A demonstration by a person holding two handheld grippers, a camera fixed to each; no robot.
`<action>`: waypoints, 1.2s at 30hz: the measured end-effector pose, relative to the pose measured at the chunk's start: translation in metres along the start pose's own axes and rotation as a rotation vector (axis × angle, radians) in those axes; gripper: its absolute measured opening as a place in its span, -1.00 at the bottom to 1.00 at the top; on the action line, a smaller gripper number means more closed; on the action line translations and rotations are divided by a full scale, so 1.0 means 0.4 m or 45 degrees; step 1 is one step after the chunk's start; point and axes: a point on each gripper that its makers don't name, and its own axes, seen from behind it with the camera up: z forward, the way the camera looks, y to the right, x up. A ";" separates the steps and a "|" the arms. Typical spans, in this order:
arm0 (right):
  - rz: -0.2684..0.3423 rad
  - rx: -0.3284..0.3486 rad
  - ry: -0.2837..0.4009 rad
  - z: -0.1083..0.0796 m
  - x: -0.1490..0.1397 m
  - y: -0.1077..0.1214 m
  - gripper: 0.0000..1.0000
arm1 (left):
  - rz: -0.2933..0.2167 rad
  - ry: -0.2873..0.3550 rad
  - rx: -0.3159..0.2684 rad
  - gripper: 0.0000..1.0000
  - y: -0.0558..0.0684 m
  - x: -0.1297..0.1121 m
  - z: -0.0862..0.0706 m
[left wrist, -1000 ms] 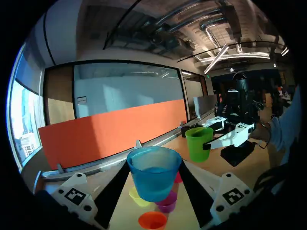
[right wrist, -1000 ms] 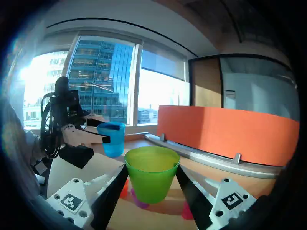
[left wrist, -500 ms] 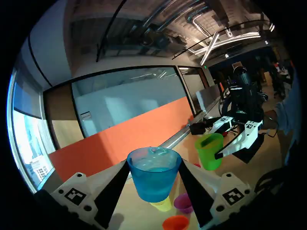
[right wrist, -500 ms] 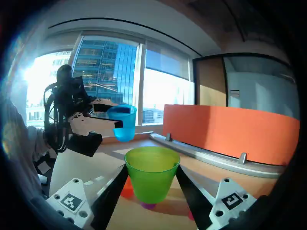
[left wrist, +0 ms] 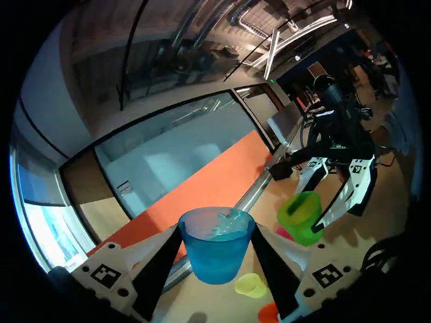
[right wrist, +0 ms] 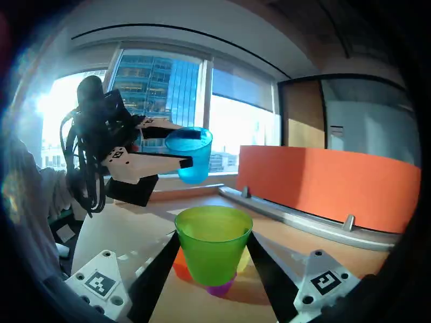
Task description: Pour water
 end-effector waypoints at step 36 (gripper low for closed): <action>-0.021 0.098 0.014 0.083 0.015 -0.079 0.79 | 0.518 0.016 0.070 0.75 -0.049 0.114 0.011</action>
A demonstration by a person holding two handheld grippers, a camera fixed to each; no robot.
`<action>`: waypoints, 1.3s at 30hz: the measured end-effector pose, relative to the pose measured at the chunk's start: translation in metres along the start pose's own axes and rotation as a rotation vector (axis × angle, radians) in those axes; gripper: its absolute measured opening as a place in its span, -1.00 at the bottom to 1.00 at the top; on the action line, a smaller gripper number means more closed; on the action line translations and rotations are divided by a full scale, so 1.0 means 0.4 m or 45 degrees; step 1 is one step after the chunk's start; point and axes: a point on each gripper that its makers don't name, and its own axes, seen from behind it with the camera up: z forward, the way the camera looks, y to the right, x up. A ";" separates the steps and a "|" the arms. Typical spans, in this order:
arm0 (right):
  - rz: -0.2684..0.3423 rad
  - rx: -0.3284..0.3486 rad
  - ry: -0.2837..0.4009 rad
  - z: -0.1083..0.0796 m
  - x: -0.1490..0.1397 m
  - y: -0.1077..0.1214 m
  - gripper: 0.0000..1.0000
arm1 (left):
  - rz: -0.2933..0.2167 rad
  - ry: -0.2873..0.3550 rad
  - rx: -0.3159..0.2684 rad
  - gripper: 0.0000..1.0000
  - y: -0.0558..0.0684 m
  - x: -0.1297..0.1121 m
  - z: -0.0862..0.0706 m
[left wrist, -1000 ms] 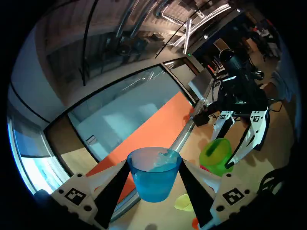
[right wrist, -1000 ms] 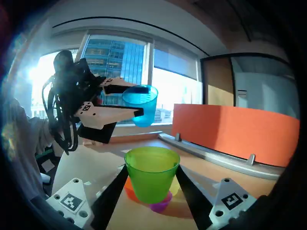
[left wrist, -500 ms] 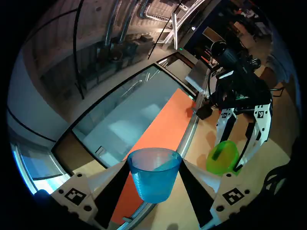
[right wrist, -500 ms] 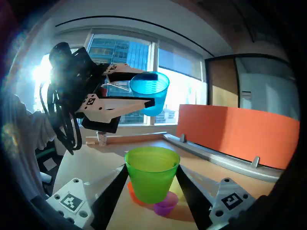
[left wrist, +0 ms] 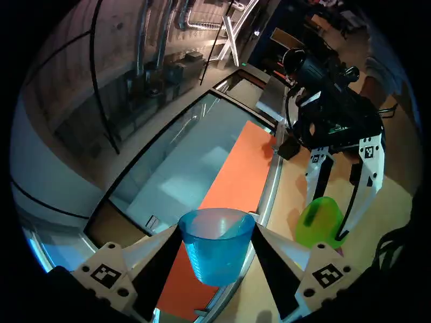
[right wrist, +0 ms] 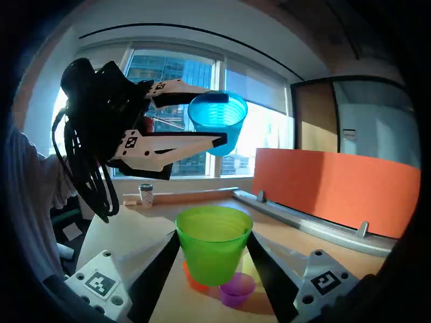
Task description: Pour water
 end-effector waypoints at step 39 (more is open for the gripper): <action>-0.013 0.006 0.028 -0.019 0.020 -0.003 0.78 | 0.250 0.015 0.024 0.75 -0.022 0.052 -0.001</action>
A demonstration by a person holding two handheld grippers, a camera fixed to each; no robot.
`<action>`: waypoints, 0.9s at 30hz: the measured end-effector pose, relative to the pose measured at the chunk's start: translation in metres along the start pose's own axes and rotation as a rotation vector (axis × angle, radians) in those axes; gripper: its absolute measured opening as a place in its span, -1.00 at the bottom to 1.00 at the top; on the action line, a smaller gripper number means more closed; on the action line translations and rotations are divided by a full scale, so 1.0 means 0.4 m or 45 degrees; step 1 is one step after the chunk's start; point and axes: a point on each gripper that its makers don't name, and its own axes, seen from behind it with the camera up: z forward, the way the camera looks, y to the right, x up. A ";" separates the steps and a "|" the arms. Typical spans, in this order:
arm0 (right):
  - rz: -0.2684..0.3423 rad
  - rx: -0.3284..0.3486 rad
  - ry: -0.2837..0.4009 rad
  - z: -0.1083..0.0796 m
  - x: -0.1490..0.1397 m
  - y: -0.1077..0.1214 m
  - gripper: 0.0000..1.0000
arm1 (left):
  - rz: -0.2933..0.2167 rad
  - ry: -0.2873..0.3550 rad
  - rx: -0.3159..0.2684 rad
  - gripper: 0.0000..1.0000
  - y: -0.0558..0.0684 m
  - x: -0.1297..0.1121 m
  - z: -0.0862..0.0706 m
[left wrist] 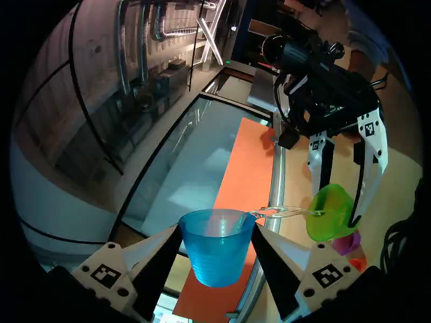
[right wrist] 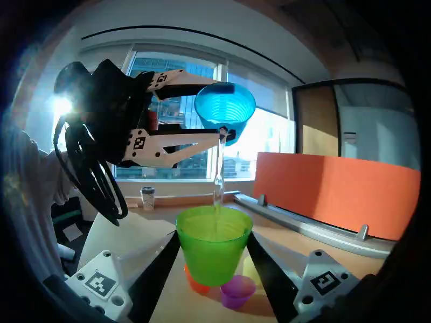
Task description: Pour water
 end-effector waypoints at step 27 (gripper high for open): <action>-0.006 -0.009 0.023 -0.020 0.017 -0.003 0.78 | 0.176 -0.002 -0.013 0.75 -0.016 0.037 0.010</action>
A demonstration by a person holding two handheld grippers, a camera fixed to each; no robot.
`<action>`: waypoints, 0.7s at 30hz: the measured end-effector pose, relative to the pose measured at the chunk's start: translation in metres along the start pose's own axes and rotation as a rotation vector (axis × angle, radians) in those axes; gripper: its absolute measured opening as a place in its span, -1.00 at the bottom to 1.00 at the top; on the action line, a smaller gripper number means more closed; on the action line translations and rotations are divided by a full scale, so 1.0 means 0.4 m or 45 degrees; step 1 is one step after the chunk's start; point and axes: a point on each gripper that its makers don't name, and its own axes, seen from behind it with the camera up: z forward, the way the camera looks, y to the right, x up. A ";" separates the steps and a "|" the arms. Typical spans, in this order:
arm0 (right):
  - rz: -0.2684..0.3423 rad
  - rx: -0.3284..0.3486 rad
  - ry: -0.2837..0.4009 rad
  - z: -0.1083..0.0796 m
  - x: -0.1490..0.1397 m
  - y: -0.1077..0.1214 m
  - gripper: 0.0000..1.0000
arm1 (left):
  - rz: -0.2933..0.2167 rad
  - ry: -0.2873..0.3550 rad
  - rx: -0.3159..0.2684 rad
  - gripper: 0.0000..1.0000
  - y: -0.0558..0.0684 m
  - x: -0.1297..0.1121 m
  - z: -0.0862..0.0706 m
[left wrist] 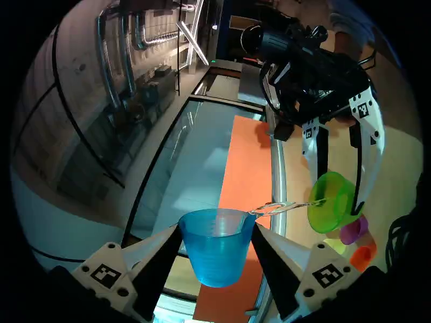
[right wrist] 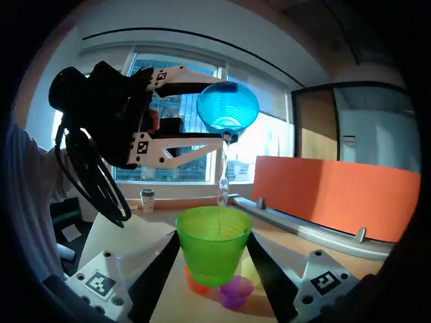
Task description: Pour water
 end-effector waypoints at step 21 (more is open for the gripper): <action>0.003 -0.020 0.006 -0.017 -0.002 0.019 0.78 | 0.090 0.005 0.002 0.75 0.002 0.014 0.015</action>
